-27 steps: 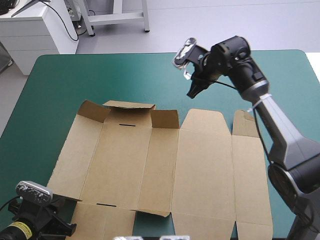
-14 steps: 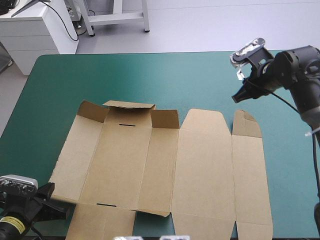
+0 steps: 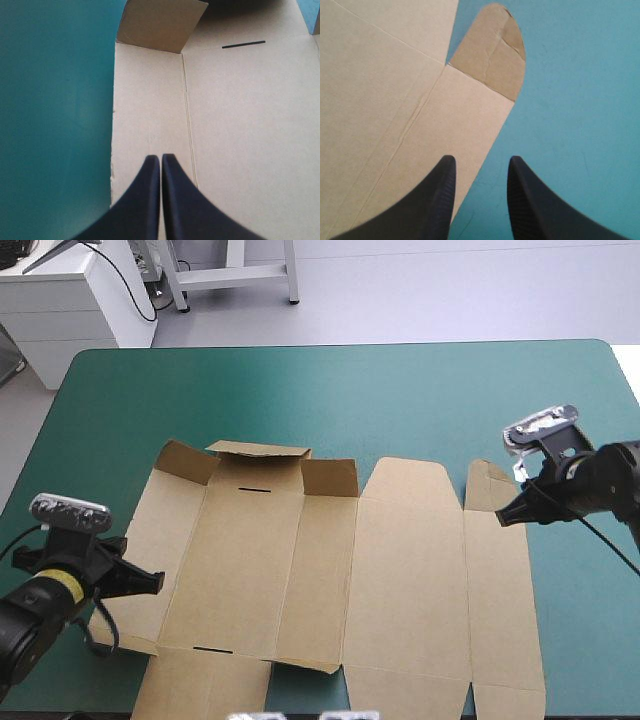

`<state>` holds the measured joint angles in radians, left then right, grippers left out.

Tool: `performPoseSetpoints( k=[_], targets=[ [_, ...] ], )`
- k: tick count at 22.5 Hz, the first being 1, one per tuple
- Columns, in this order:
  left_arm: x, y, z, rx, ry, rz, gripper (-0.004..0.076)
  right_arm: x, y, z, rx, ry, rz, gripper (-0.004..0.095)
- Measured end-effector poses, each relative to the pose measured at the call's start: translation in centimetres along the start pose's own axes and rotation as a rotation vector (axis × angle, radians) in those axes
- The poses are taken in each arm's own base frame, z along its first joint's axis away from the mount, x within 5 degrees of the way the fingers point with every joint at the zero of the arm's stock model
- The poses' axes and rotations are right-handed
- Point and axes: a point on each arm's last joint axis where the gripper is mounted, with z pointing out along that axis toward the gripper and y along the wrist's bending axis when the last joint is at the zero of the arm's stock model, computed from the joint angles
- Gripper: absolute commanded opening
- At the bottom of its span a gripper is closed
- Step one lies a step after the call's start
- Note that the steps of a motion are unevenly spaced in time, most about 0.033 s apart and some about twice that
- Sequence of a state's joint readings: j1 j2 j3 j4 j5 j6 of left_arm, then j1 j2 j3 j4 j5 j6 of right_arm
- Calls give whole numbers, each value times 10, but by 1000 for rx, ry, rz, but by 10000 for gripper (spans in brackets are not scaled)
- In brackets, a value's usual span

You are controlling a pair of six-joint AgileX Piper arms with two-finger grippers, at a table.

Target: Fold the box

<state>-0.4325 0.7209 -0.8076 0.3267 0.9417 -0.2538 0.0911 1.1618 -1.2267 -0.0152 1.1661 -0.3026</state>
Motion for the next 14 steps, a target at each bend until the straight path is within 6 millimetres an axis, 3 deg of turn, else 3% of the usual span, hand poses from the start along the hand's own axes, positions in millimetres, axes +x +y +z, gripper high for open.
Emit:
performPoseSetpoints(
  k=[3,6,9,14],
  targets=[
    [-24,-8,24,-4,69,22,-6,29,-6,-6,46,-14,64,322],
    [-39,-12,49,-9,133,14,18,51,-11,-13,92,-17,128,254],
    [-52,6,76,5,202,-78,18,63,-13,-20,133,-57,168,172],
    [-46,50,96,68,281,-233,18,62,-10,-19,104,-75,190,141]
  ],
)
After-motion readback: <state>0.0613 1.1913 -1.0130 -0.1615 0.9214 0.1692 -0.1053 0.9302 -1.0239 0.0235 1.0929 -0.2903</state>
